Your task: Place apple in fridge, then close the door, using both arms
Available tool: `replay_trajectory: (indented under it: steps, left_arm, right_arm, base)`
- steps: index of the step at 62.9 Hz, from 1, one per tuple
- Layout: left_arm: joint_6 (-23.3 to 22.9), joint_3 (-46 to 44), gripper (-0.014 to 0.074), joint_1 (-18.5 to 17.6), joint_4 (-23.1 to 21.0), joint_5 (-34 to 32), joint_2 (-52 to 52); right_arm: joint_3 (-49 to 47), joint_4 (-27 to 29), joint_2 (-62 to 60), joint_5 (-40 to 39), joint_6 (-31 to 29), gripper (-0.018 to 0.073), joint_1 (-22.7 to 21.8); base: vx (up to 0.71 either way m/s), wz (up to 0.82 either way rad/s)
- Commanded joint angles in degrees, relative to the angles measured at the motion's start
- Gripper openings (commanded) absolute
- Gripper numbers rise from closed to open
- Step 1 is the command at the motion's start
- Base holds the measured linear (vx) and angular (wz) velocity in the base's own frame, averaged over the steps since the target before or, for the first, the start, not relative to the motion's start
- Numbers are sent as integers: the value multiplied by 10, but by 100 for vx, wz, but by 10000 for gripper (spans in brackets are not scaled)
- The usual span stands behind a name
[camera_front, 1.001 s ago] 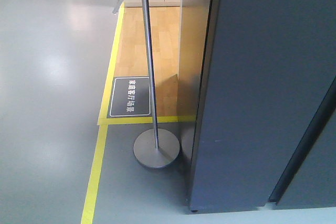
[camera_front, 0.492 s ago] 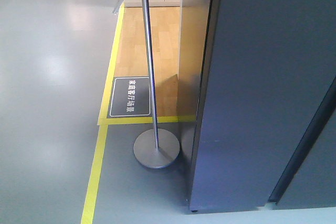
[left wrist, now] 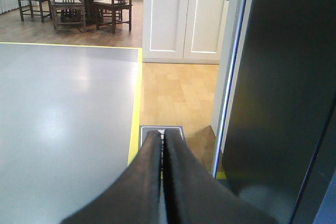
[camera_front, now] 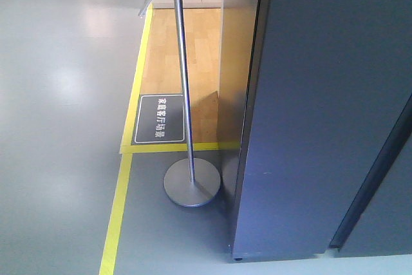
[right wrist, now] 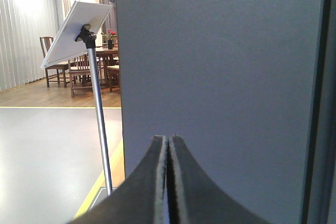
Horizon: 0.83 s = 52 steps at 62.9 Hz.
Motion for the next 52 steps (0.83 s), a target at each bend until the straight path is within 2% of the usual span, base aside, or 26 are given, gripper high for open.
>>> replay_trajectory:
  steps: [1,52]
  left_arm:
    - [-2,12,-8,0,-3,-44,-10]
    - [-2,12,-8,0,-3,-44,-10]
  right_arm:
    - [9,-1,-9,-44,-1,-3,-3]
    - [9,-1,-9,-44,-1,-3,-3]
  base:
    - [0,0]
    - [0,0]
